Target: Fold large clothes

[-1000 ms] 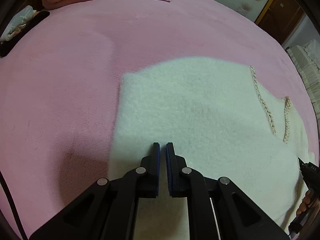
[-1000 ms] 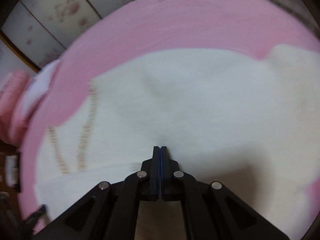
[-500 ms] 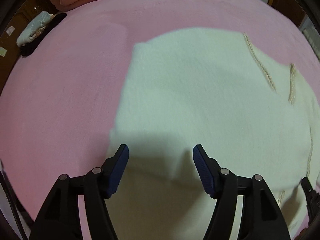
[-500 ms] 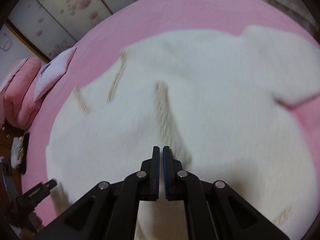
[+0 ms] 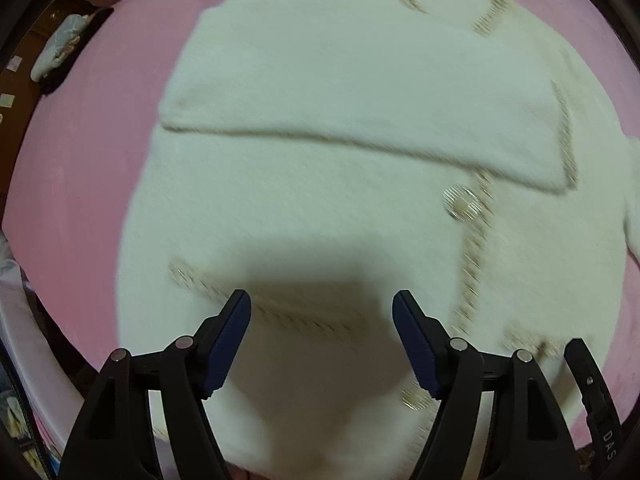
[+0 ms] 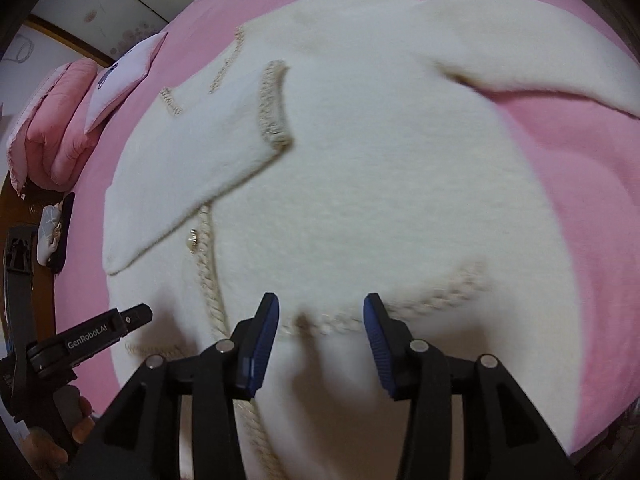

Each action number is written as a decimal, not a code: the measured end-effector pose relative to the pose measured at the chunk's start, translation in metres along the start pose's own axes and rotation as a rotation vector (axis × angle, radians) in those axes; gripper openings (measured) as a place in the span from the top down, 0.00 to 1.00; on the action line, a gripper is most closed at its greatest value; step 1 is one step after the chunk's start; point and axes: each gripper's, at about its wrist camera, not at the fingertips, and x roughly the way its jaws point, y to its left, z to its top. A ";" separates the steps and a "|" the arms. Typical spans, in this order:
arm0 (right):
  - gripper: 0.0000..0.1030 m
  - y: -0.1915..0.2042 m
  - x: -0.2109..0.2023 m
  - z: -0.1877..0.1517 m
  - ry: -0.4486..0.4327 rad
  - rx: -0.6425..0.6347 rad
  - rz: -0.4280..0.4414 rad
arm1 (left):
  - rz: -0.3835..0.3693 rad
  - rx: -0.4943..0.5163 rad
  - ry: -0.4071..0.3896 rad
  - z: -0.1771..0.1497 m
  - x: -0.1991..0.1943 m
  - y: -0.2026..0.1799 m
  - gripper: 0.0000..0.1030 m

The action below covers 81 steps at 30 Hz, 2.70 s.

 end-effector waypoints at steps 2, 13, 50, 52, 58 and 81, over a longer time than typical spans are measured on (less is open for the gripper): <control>0.56 -0.020 -0.011 0.005 0.006 0.007 -0.002 | 0.005 0.028 0.032 -0.009 -0.003 -0.025 0.26; 0.47 -0.182 -0.058 0.045 -0.048 0.181 -0.076 | -0.034 0.224 0.078 -0.023 -0.034 -0.190 0.25; 0.93 -0.193 -0.208 0.143 -0.846 0.229 -0.159 | -0.065 0.301 -0.182 0.033 -0.082 -0.198 0.25; 0.93 -0.156 -0.213 0.145 -0.843 0.154 -0.112 | -0.049 0.265 -0.195 0.036 -0.085 -0.167 0.25; 0.92 -0.057 -0.186 0.134 -0.746 -0.001 0.061 | -0.070 0.106 -0.216 0.045 -0.093 -0.079 0.25; 0.55 0.010 0.008 0.061 -0.211 -0.190 -0.052 | -0.310 0.020 -0.131 0.051 -0.037 -0.021 0.25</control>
